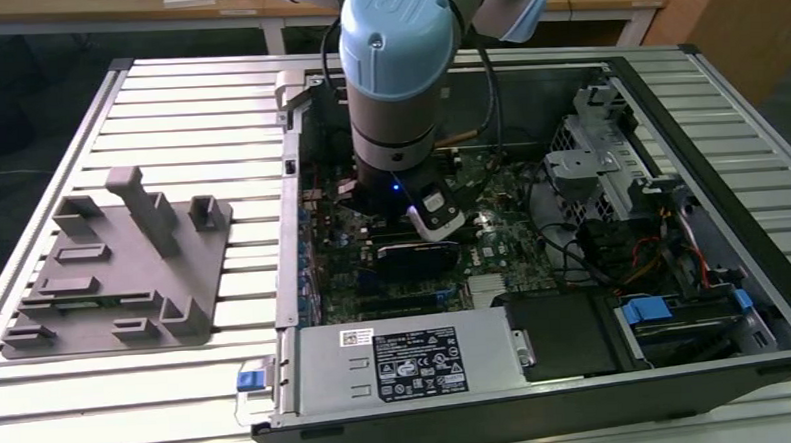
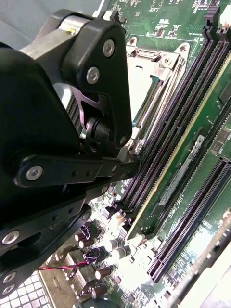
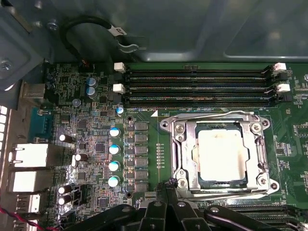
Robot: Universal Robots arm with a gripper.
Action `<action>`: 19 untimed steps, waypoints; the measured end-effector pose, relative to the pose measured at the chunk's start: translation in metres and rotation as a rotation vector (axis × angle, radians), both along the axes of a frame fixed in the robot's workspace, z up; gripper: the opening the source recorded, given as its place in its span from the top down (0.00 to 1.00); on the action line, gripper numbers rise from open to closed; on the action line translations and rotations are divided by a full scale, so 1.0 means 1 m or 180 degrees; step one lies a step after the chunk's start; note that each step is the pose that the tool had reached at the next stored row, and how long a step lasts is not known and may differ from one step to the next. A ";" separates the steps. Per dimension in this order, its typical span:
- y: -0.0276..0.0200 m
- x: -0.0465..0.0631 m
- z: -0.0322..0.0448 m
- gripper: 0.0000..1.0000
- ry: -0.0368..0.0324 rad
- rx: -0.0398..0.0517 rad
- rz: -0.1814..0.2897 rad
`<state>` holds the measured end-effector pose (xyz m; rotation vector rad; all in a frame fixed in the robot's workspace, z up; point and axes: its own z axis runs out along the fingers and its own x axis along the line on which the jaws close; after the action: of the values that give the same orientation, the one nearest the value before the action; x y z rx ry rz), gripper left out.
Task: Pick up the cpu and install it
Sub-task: 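Install the second cpu locking lever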
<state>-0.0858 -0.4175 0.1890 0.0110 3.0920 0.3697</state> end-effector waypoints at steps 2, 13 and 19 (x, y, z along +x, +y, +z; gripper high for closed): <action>0.0000 0.000 0.0018 0.89 -0.0002 0.0001 0.0000; 0.0000 0.000 0.0299 0.89 -0.0002 -0.0002 0.0000; 0.0003 0.000 0.0399 0.89 -0.0004 -0.0029 -0.0014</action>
<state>-0.0858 -0.4172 0.2290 0.0172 3.0919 0.3552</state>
